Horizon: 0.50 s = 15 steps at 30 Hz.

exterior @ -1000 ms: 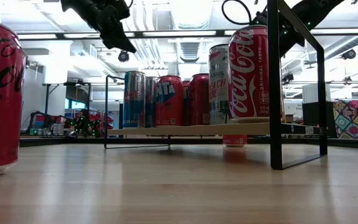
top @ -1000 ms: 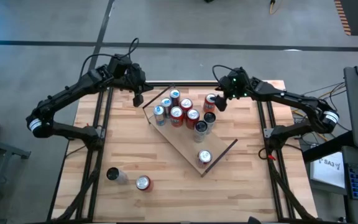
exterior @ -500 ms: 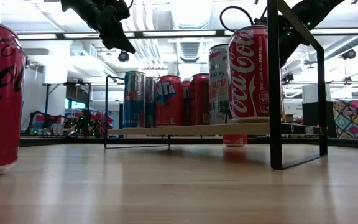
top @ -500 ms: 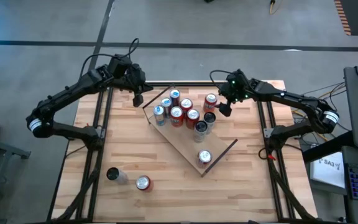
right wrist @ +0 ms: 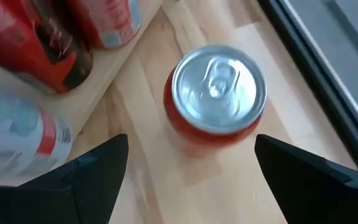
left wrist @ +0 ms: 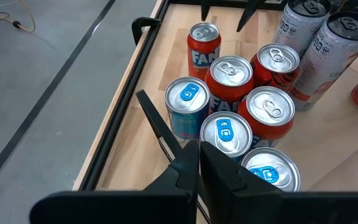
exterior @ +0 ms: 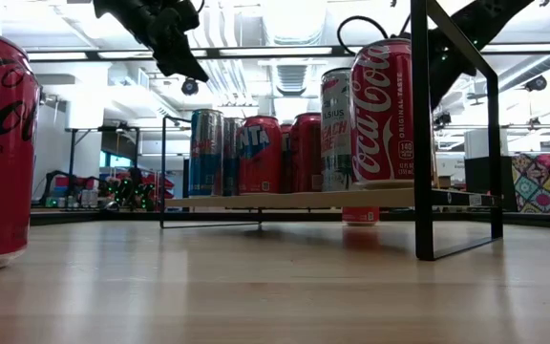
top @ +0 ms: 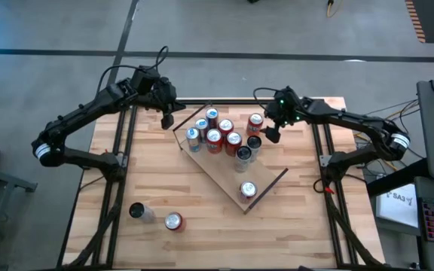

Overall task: Place canned beverage on shelf
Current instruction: Put the orange soda can on the shelf aligned with the orange soda can on the shelf

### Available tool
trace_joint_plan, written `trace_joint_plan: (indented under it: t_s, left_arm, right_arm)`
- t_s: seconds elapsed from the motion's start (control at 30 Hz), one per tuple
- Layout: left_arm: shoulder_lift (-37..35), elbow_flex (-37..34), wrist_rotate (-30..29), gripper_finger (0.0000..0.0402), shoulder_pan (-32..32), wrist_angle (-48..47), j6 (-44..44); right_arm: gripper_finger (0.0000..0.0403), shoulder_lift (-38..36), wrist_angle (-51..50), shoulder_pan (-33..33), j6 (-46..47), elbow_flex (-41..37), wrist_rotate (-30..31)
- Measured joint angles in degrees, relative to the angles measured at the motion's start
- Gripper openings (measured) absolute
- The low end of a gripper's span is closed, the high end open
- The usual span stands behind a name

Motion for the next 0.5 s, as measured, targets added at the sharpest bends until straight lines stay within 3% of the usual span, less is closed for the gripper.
trace_joint_plan:
  t_s: [0.5]
  left_arm:
    - [0.0,0.0,0.0,0.0000,0.0,0.0,-1.3]
  right_arm:
    - [0.0341,7.7,6.0,0.0,-1.2,-0.2,1.4]
